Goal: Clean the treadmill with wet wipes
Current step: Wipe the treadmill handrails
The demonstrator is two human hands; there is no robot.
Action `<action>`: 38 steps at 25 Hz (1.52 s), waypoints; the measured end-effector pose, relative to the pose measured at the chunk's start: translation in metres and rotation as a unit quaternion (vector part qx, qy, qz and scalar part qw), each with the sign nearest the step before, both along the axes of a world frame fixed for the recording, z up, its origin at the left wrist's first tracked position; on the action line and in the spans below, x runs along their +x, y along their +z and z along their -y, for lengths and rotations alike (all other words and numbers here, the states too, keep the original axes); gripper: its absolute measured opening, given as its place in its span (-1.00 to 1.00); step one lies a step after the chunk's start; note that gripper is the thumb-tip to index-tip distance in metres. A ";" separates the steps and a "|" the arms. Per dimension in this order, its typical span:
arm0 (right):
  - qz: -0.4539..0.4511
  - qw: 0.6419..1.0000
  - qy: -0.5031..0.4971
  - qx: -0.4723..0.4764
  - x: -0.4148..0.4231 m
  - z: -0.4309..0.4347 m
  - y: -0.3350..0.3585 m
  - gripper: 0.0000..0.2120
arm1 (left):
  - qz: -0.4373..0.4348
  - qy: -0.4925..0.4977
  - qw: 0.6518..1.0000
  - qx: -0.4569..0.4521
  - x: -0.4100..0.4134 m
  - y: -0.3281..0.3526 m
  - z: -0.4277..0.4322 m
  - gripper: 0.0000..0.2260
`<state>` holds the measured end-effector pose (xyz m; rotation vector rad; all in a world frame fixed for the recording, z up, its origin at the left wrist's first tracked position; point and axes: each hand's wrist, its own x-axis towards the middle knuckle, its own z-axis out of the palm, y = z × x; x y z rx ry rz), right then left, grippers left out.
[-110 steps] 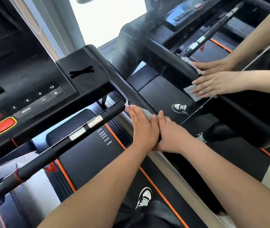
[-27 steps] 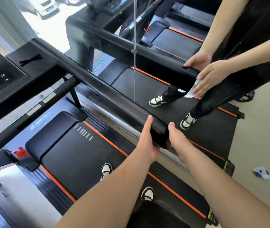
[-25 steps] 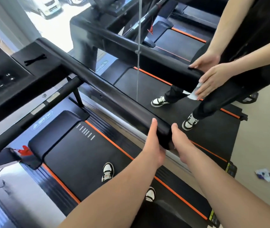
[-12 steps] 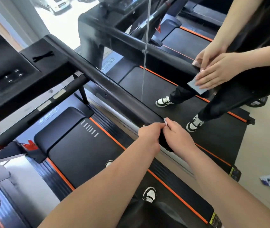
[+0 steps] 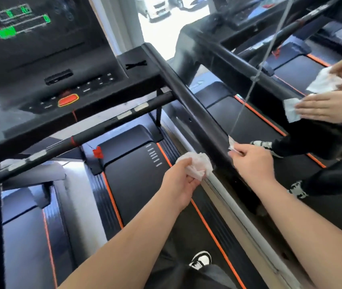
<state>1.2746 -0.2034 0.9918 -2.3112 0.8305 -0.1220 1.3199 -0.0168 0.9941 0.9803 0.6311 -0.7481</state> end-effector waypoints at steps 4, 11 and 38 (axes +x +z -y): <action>0.108 0.983 -0.005 0.151 0.030 -0.032 0.020 -0.91 | 0.013 0.015 1.000 -0.004 0.015 -0.001 -0.030 -0.70; 0.043 0.765 -0.062 0.640 0.101 -0.150 0.025 -0.63 | 0.028 0.031 0.999 0.017 0.062 0.001 -0.121 -0.72; 0.042 0.811 0.518 0.267 0.329 -0.550 0.040 -0.64 | 0.219 0.076 0.591 0.773 0.179 0.031 -0.531 -0.64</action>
